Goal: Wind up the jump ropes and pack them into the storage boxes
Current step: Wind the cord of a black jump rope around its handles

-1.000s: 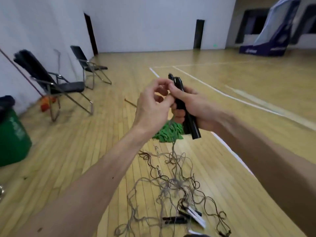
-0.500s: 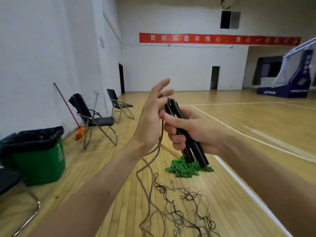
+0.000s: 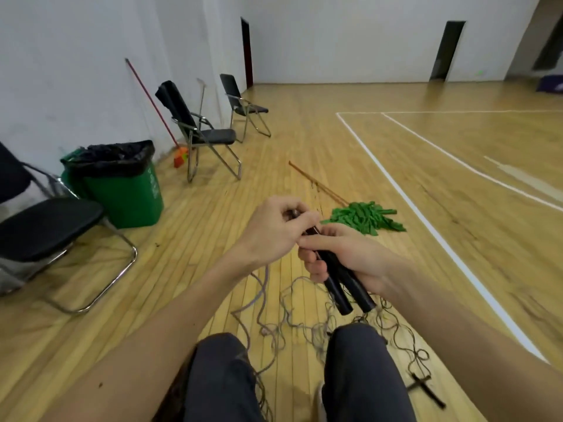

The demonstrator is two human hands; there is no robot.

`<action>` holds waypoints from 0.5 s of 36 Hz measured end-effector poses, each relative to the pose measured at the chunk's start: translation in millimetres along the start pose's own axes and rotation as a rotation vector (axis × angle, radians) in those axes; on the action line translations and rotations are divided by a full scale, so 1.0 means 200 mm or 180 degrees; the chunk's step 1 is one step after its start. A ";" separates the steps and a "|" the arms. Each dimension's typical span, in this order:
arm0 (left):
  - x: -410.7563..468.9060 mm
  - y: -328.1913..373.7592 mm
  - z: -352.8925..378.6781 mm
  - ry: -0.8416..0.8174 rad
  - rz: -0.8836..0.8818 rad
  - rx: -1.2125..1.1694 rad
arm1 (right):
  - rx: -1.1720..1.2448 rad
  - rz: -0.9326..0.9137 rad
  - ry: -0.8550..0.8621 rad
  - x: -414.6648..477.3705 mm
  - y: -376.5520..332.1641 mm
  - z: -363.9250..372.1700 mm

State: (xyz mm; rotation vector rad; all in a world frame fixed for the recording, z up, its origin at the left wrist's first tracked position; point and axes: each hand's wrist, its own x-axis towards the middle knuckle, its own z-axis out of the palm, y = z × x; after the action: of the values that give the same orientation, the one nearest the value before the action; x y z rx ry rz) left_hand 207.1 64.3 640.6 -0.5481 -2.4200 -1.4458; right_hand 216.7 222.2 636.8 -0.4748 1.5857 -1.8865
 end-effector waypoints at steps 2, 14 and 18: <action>-0.02 -0.05 -0.01 0.0061 -0.0279 -0.0273 | 0.0056 0.0145 -0.0237 -0.02 0.06 -0.01; -0.14 -0.25 -0.02 -0.0008 -0.0443 -0.0212 | -0.0025 0.1187 -0.0747 -0.05 0.27 -0.11; -0.16 -0.30 -0.01 -0.0428 -0.0410 -0.0114 | 0.0241 0.1191 -0.0884 -0.04 0.30 -0.15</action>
State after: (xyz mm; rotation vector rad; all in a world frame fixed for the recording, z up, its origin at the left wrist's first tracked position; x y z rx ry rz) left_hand 208.5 31.7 581.1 -0.5217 -2.5810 -1.5528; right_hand 217.3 243.9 574.1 -0.3595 1.3111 -1.5197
